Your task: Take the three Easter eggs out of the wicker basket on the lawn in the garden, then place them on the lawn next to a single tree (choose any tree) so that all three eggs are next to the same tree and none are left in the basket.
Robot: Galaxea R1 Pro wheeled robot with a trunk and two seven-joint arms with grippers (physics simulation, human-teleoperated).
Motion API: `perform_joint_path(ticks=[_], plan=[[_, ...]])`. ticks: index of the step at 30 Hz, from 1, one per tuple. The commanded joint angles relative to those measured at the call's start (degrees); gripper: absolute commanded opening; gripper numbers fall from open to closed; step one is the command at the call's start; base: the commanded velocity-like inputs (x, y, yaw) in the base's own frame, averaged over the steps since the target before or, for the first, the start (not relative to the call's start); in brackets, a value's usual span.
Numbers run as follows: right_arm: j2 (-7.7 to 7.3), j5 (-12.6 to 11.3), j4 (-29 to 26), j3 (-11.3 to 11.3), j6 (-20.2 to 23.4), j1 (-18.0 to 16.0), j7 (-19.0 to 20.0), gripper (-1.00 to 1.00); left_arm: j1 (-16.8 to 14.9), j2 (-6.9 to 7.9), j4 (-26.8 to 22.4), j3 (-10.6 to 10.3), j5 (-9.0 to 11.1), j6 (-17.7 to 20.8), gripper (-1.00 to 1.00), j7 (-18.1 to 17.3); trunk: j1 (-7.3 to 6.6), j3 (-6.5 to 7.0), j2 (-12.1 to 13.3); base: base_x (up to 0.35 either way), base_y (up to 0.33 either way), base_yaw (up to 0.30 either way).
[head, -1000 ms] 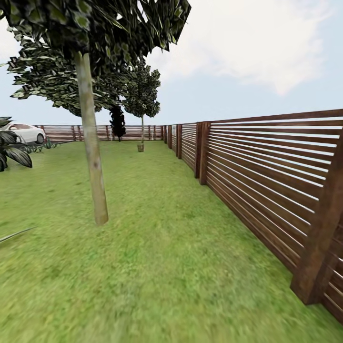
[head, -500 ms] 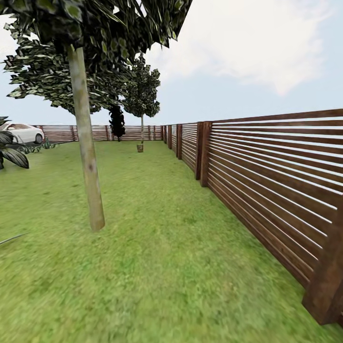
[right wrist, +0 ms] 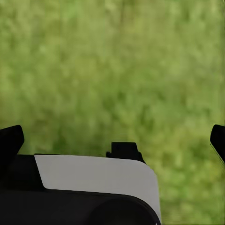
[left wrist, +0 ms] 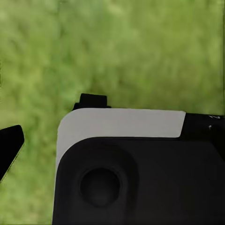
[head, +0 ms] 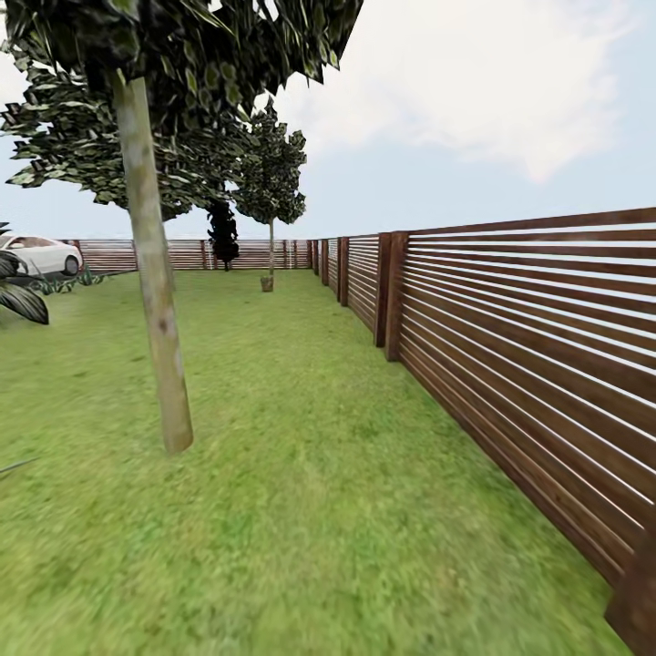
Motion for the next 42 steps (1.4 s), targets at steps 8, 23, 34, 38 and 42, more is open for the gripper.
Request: perform_joint_path(ticks=[8,23,34,38,42], plan=[[-0.01,0.0,0.1,0.0,-0.2,0.0,0.0,1.0,0.0,0.02,-0.1,0.1,0.6,0.1,1.0,-0.3,0.03,-0.05,0.0,0.332,0.0,0.0],[-0.01,0.0,0.1,0.0,-0.2,0.0,0.0,1.0,0.0,-0.01,-0.1,0.1,0.6,0.1,1.0,-0.1,0.03,-0.05,0.0,0.332,0.0,0.0],[-0.01,0.0,0.1,0.0,-0.2,0.0,0.0,1.0,0.0,-0.01,-0.1,0.1,0.6,0.1,1.0,-0.2,0.03,-0.05,0.0,0.332,0.0,0.0],[-0.01,0.0,0.1,0.0,-0.2,0.0,0.0,1.0,0.0,-0.01,-0.1,0.1,0.6,0.1,1.0,-0.1,0.03,-0.05,0.0,0.332,0.0,0.0],[-0.01,0.0,0.1,0.0,-0.2,0.0,0.0,1.0,0.0,-0.01,-0.1,0.1,0.6,0.1,1.0,-0.1,0.03,-0.05,0.0,0.332,0.0,0.0]])
